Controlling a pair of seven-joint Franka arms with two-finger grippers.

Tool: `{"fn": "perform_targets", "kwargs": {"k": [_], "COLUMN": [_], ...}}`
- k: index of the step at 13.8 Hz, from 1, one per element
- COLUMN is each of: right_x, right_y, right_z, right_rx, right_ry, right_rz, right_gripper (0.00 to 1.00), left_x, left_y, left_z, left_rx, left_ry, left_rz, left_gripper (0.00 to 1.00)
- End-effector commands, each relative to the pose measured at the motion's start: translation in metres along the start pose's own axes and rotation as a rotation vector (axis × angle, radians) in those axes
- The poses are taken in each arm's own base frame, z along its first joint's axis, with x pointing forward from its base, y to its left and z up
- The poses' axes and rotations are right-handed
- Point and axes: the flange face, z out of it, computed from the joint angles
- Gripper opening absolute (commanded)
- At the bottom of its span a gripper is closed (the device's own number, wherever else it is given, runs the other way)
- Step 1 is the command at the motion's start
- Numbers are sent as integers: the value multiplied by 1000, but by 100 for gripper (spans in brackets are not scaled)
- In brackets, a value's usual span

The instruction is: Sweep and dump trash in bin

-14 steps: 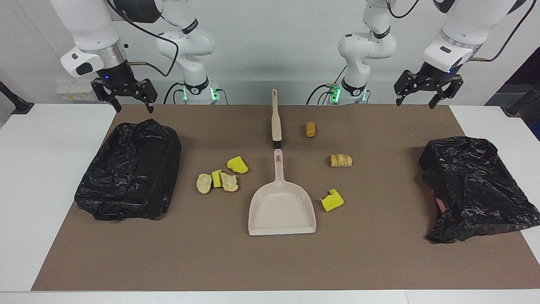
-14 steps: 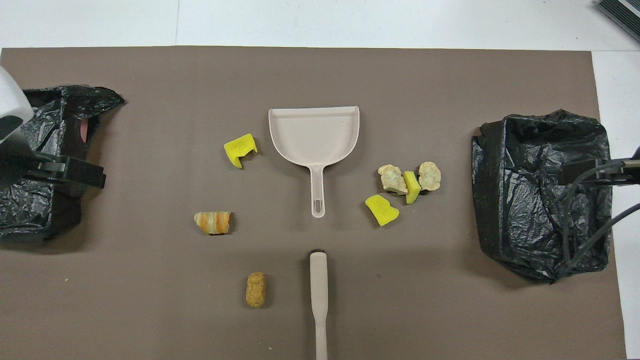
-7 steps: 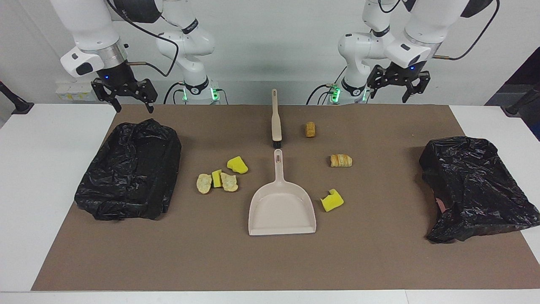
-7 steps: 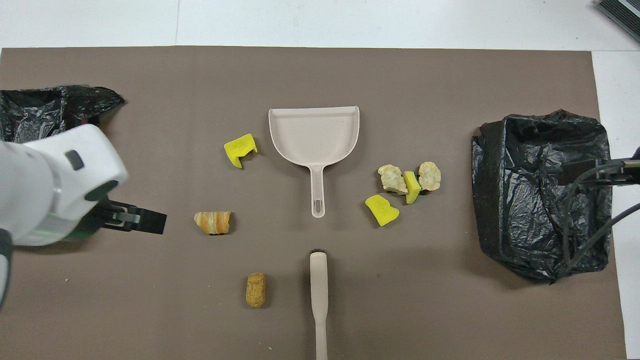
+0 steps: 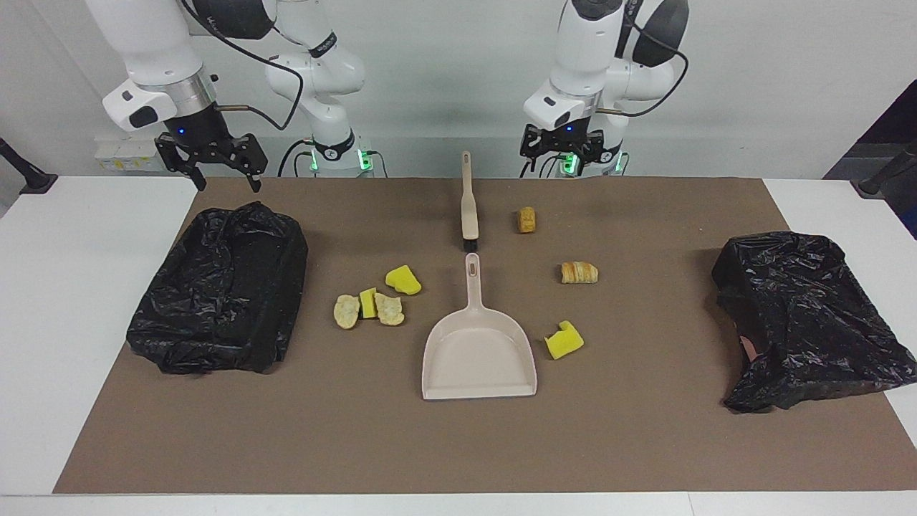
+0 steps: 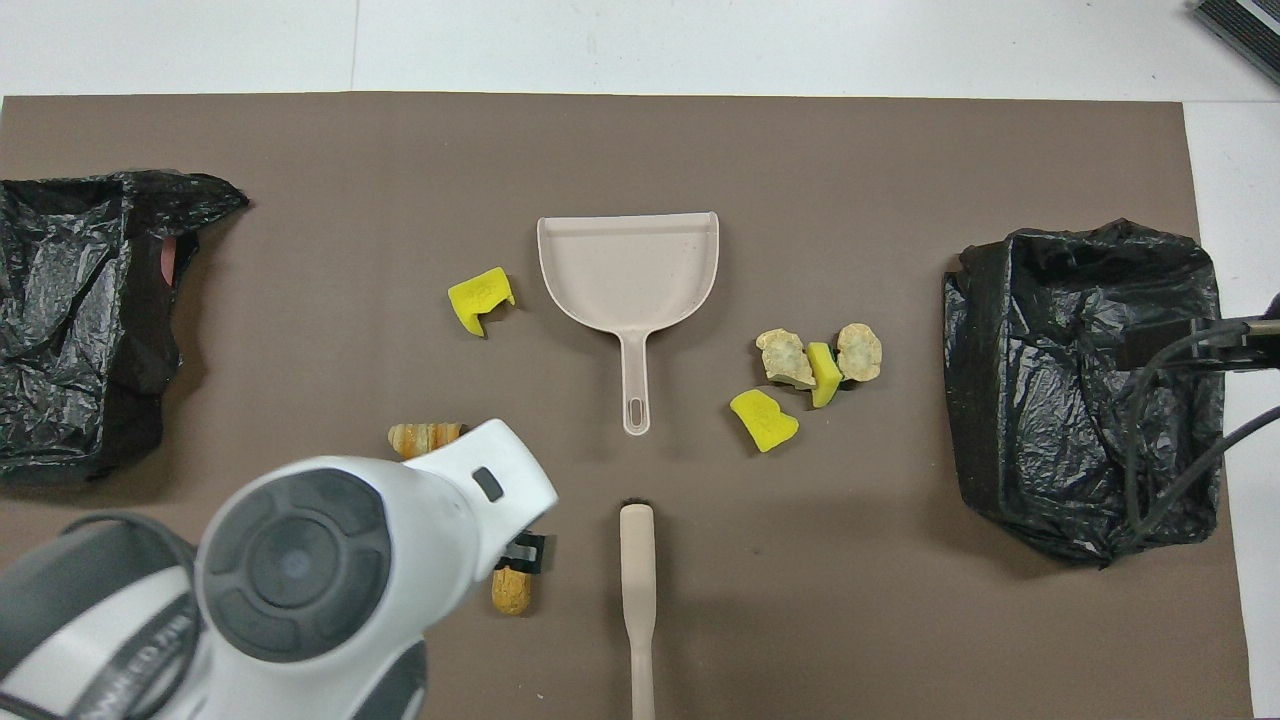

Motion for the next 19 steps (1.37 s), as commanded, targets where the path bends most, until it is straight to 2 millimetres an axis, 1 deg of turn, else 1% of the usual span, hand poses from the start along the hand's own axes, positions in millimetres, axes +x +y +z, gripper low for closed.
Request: {"fn": "perform_targets", "kwargs": {"k": [1, 2, 3, 4, 6, 7, 9, 12, 14, 15, 16, 17, 18, 19], "right_x": [-7, -8, -9, -9, -9, -9, -10, -11, -12, -12, -12, -12, -12, -12], "right_y": [-1, -1, -1, -1, -1, -1, -1, -1, 0, -1, -1, -1, -1, 0], "right_z": [-2, 0, -1, -2, -1, -1, 0, 1, 1, 1, 1, 1, 1, 1], "right_rx": [17, 17, 18, 18, 18, 18, 18, 18, 19, 19, 19, 19, 19, 19], "right_ry": [-14, -19, -16, -14, -16, -16, -19, -22, -22, -24, -24, -24, -24, -22], "right_rz": [10, 10, 10, 10, 10, 10, 10, 9, 9, 9, 9, 9, 9, 9], "right_gripper": [100, 100, 100, 100, 100, 100, 100, 100, 100, 100, 100, 100, 100, 100], "left_x": [-34, -45, -57, -70, -88, -99, -110, -116, -122, -126, -126, -127, -127, -127], "left_y": [36, 55, 70, 91, 112, 124, 137, 150, 158, 161, 161, 161, 160, 160], "left_z": [31, 49, 66, 84, 122, 134, 157, 182, 193, 197, 198, 199, 199, 199], "left_rx": [10, 12, 25, 33, 19, 8, 2, -28, -41, -38, -38, -34, -28, -26], "left_ry": [16, 27, 27, 15, 21, 33, 21, -21, -41, -56, -60, -64, -70, -74], "left_rz": [-3, -11, -2, 31, -7, -5, 2, -18, -20, -16, -16, -14, -14, -15], "left_gripper": [100, 100, 100, 100, 100, 100, 100, 100, 100, 97, 92, 86, 76, 63]}}
